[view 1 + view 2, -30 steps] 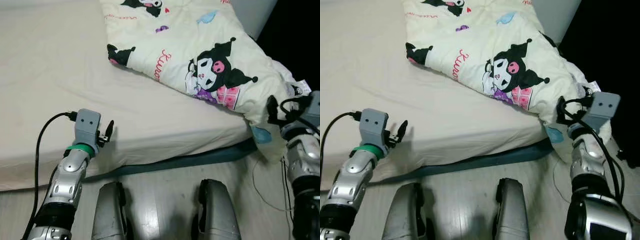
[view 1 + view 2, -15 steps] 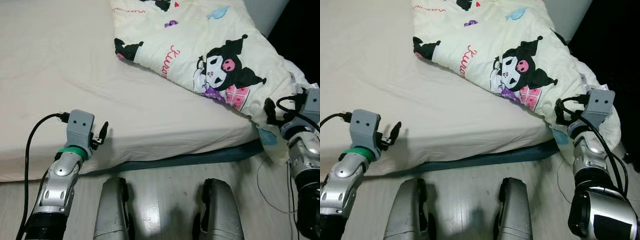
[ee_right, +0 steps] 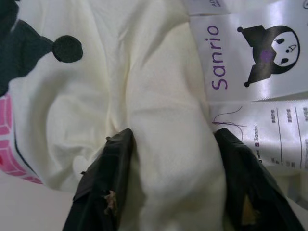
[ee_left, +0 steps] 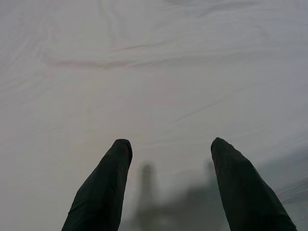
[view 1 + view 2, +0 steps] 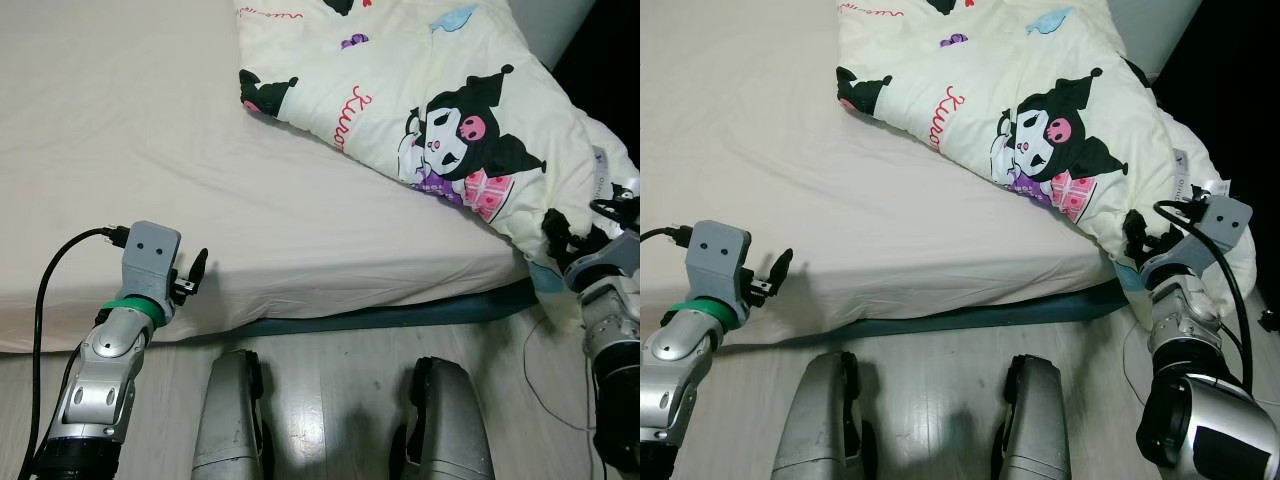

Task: Clean up the room

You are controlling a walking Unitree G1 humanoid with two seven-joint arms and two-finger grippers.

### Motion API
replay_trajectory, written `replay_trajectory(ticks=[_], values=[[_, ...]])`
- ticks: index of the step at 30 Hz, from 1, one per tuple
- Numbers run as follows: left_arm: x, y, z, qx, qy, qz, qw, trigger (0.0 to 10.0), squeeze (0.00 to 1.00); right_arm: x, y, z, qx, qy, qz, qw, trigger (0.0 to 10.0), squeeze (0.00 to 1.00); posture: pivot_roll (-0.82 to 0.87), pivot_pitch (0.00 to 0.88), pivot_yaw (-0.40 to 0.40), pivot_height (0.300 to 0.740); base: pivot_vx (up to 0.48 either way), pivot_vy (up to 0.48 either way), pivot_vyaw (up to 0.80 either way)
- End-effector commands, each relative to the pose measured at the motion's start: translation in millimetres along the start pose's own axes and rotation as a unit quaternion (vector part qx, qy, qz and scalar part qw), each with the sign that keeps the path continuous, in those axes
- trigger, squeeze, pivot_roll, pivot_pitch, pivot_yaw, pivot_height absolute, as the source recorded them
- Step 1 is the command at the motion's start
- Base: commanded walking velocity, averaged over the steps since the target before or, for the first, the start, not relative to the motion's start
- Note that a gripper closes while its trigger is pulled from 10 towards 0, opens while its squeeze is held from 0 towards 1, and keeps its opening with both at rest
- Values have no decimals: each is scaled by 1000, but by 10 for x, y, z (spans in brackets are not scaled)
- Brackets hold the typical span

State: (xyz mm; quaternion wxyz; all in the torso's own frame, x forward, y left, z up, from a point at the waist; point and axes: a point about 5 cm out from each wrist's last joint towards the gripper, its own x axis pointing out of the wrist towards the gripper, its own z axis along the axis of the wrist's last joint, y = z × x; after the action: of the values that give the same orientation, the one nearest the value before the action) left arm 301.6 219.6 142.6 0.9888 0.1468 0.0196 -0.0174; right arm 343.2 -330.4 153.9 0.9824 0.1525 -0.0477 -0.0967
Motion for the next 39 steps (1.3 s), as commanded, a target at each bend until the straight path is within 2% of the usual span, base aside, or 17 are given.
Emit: replay_trajectory(ticks=[1,17,20,26,27,30,31,33,34,35,36,37,38,39], values=[[-36,-15,-59,-1,17,-2,1000,10000,0,-18,-32,-24,14,13,10,1000,0,0,224,277,112,546,0,0,0],[-8,-100,-55,-9,20,-9,1000,10000,0,-18,77,-72,-1,24,74,997,0,0,189,271,103,546,0,0,0],[13,-147,-56,-16,20,-11,1000,10000,0,-37,171,-155,-17,41,125,991,0,0,174,270,95,546,0,0,0],[28,-213,-54,-23,19,-17,999,10000,0,-58,278,-235,-28,52,176,983,0,0,153,268,85,546,0,0,0],[37,-247,-52,-26,18,-20,999,10000,0,-62,335,-253,-32,51,197,979,0,0,142,266,79,546,0,0,0],[67,-366,-24,-38,12,-36,999,10000,0,-66,651,-292,-42,39,298,953,0,0,122,264,71,546,0,0,0],[67,-366,-24,-38,12,-36,999,10000,0,-66,651,-292,-42,39,298,953,0,0,122,264,71,546,0,0,0],[79,-429,-14,-42,10,-44,998,10000,0,-96,872,-329,-45,37,360,931,0,0,109,262,67,546,0,0,0],[87,-474,-7,-44,9,-50,998,10000,0,-151,1051,-382,-41,45,409,911,0,0,98,259,64,546,0,0,0],[87,-474,-7,-44,9,-50,998,10000,0,-151,1051,-382,-41,45,409,911,0,0,98,259,64,546,0,0,0],[95,-516,0,-47,7,-55,997,10000,0,-225,1206,-442,-40,55,452,889,0,0,89,256,60,546,0,0,0],[95,-516,0,-47,7,-55,997,10000,0,-225,1206,-442,-40,55,452,889,0,0,89,256,60,546,0,0,0],[102,-556,12,-49,6,-61,997,10000,0,-323,1356,-513,-34,70,493,866,0,0,89,256,60,546,0,0,0],[124,-636,50,-53,-1,-74,996,10000,0,-602,1575,-724,-27,121,568,813,0,0,76,249,52,546,0,0,0]])
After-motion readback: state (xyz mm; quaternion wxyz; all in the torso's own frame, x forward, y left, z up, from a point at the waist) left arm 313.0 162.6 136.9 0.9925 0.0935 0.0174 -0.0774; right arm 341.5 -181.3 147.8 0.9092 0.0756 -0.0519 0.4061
